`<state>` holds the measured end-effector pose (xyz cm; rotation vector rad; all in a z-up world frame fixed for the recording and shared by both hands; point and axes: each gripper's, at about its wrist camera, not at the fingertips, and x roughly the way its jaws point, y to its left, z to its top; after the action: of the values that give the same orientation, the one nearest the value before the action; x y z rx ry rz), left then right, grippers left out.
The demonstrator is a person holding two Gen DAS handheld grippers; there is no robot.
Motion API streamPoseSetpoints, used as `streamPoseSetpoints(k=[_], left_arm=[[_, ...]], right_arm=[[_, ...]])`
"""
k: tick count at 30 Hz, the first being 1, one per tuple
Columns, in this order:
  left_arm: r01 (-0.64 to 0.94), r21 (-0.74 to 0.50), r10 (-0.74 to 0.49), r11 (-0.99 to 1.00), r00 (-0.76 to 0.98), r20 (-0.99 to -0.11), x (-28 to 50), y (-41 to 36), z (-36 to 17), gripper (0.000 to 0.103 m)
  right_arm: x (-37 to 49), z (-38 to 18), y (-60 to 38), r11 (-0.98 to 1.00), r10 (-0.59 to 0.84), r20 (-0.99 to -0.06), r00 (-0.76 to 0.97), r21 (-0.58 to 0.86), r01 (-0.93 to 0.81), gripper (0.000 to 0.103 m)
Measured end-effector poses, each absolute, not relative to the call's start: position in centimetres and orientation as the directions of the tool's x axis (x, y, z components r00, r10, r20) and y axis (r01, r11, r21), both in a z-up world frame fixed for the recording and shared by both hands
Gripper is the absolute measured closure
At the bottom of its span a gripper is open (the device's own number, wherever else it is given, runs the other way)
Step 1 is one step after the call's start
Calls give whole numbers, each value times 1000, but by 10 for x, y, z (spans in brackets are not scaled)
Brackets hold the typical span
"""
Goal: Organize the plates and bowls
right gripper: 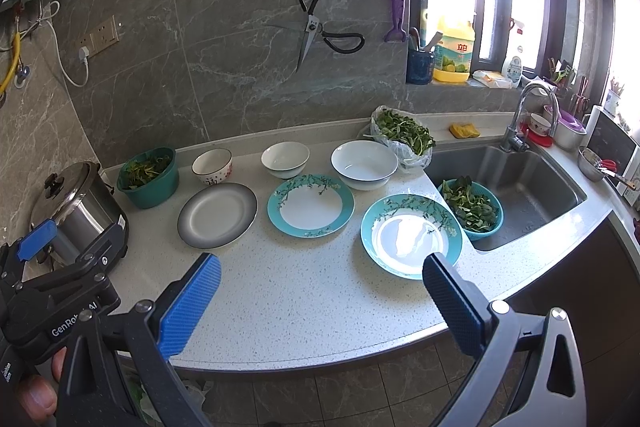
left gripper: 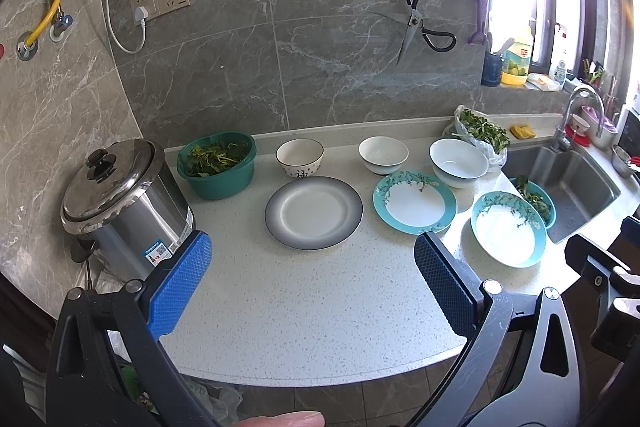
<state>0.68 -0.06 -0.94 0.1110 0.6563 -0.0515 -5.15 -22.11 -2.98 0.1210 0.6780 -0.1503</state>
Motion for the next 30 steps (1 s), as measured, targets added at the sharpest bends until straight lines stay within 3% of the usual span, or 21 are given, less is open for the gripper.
streamPoseSetpoints(k=[30], left_arm=[[86, 88, -15, 992, 790, -612, 4, 0, -10, 0]], right_arm=[[-53, -32, -221, 983, -97, -634, 767, 61, 175, 0]])
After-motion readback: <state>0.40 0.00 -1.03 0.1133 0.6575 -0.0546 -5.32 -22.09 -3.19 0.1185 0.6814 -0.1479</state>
